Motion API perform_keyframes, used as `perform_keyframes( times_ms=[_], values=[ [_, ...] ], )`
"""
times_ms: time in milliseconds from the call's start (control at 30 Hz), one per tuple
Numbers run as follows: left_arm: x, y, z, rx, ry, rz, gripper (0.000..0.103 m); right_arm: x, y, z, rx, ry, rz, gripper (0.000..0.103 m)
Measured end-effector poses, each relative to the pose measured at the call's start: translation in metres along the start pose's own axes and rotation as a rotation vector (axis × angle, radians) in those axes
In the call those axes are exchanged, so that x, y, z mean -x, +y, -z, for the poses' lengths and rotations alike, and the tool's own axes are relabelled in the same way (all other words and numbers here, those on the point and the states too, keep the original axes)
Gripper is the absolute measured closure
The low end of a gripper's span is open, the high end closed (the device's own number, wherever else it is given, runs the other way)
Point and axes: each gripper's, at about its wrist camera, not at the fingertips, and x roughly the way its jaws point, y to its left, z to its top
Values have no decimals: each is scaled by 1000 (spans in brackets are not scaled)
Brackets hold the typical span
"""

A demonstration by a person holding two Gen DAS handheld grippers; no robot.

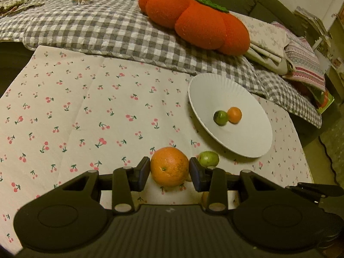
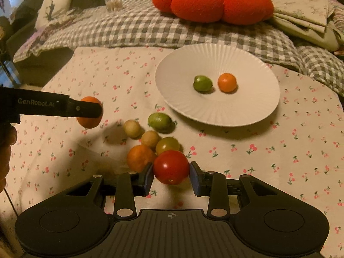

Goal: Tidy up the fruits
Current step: 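Carry orange and tomato onto the white plate and open both grippers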

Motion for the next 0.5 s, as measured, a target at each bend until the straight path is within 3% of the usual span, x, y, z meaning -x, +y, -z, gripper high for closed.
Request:
perform_keyframes(
  times_ms=[500],
  values=[
    [-10, -30, -13, -50, -56, 101, 65, 18, -32, -17, -104, -70, 39, 69]
  ],
)
